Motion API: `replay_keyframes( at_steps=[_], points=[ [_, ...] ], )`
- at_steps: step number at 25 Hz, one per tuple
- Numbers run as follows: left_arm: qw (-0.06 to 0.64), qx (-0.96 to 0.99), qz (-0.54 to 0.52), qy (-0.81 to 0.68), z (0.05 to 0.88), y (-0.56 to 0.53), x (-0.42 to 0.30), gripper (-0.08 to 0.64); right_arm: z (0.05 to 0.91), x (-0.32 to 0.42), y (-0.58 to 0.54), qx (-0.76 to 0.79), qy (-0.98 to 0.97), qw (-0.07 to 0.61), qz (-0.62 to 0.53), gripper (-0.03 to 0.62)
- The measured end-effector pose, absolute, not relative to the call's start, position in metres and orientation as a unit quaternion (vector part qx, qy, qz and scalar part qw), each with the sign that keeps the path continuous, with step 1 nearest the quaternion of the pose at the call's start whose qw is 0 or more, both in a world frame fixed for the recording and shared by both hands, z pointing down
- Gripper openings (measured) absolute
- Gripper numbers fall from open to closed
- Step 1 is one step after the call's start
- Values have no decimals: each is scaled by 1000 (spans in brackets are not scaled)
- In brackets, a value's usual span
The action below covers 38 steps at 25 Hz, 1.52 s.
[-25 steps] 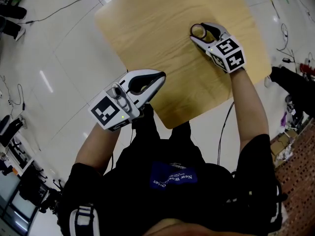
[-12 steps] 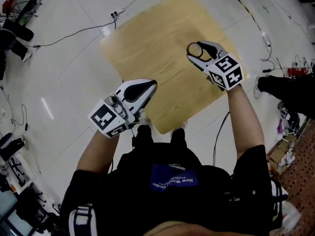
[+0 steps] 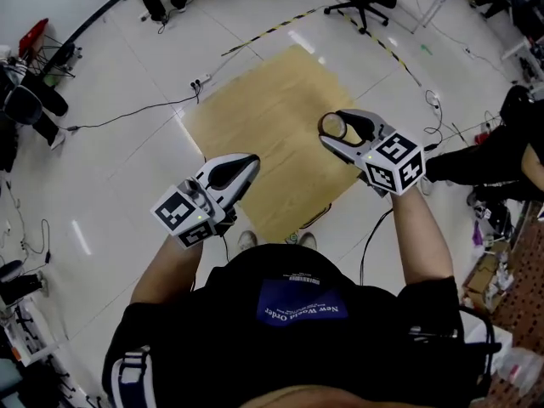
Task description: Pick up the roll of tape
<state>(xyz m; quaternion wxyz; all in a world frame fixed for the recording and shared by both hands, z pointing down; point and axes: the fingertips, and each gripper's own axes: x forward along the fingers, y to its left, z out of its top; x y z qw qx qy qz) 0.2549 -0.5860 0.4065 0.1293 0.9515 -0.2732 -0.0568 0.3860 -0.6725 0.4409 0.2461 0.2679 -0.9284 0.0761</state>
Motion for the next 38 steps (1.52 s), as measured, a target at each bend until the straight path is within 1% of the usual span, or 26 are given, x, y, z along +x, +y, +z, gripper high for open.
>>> replay_keyframes(
  at_steps=[8, 19, 28, 38],
  points=[
    [118, 952, -67, -275, 368, -564, 256, -8, 377, 402, -612, 285, -936, 197, 64, 250],
    [109, 956, -65, -264, 358, -543, 264, -8, 366, 395, -568, 274, -949, 131, 87, 250],
    [115, 952, -75, -275, 363, -534, 255, -8, 363, 393, -561, 265, -954, 112, 87, 250],
    [120, 948, -82, -284, 359, -532, 245, -8, 359, 383, -560, 255, -957, 111, 78, 250]
  ],
)
